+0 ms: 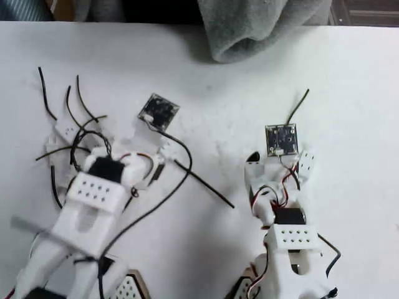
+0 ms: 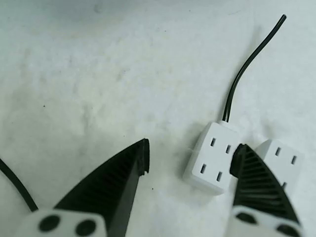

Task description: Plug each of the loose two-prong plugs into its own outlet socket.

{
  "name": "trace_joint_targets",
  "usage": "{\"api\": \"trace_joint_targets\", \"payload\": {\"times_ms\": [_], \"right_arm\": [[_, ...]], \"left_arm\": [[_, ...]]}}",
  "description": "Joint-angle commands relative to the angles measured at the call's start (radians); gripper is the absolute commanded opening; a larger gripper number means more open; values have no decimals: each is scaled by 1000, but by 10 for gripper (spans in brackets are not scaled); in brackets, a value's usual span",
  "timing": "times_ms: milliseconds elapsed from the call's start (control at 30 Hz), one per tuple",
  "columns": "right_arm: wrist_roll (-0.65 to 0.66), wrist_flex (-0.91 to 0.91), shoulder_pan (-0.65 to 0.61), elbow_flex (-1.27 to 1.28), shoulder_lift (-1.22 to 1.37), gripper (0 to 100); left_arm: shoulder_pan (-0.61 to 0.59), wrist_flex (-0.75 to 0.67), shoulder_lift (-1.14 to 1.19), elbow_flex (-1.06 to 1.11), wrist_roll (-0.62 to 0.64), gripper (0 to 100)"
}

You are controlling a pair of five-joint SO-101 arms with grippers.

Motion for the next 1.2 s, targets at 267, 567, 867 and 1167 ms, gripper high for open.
{"api": "trace_joint_targets", "payload": {"times_ms": [267,567,867,1167], "right_arm": [[9,-24,5,-5,-16,272],[11,-25,5,-5,-18,272],[11,27,5,-140,-25,272],[11,208,-151,-460,-25,272]], "left_arm": [[249,-318,-255,103,11,23],[242,-962,-354,505,12,23],[274,-1197,-449,651,12,23],[288,-1476,-487,778,12,21]]}}
